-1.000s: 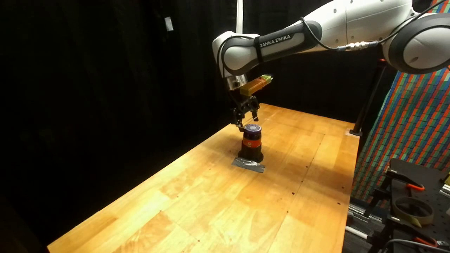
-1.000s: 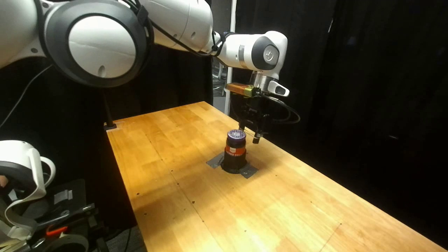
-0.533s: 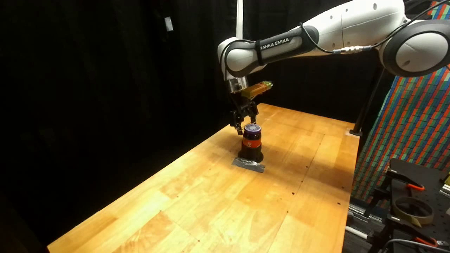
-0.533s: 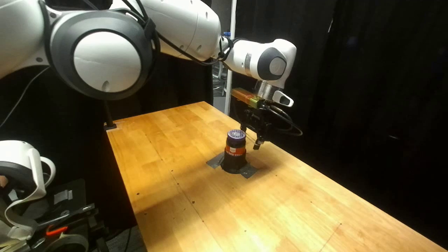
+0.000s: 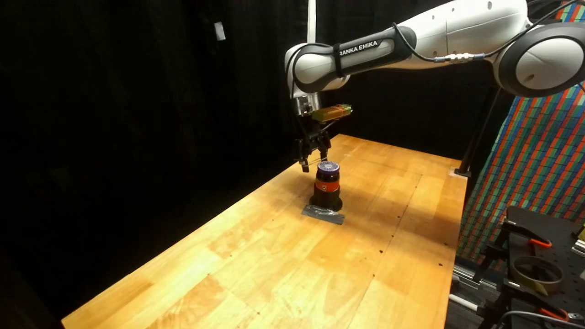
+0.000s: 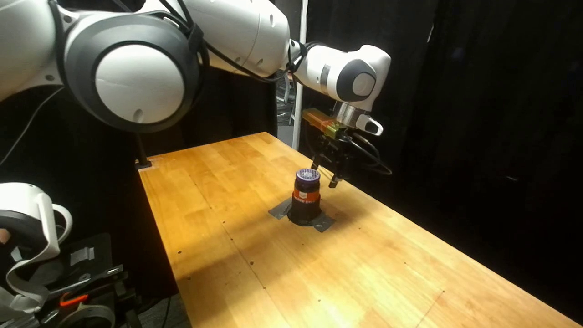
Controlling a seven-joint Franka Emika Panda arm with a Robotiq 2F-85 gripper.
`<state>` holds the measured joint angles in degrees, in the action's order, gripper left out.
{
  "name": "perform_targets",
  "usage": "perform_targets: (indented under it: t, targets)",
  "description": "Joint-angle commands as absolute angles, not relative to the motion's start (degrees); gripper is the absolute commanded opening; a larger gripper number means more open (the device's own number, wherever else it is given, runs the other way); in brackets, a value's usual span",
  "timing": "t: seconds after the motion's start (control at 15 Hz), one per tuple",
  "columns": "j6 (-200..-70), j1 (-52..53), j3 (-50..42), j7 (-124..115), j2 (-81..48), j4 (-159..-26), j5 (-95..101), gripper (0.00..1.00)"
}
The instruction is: Put the elastic rubber on the object
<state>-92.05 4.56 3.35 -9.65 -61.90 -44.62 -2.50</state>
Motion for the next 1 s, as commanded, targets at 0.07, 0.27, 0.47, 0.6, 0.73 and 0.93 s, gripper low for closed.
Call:
perform_targets:
  t: [0.07,0.27,0.47,0.6,0.73,0.93]
  targets:
    - [-91.41,4.54,4.10,-8.90,-61.12,-43.31,-3.02,1.00]
    - [-87.57,4.41,4.61,-8.27,-60.55,-43.56,-3.38,1.00]
    - [-85.86,4.38,4.95,-7.77,-60.64,-44.12,-3.24,1.00]
    - [-85.29,4.38,4.96,-7.59,-60.65,-44.56,-3.04,1.00]
    - [-84.59,4.22,4.94,-7.27,-60.45,-45.12,-3.07,1.00]
    - [-84.45,3.96,4.82,-6.67,-59.77,-46.65,-2.96,1.00]
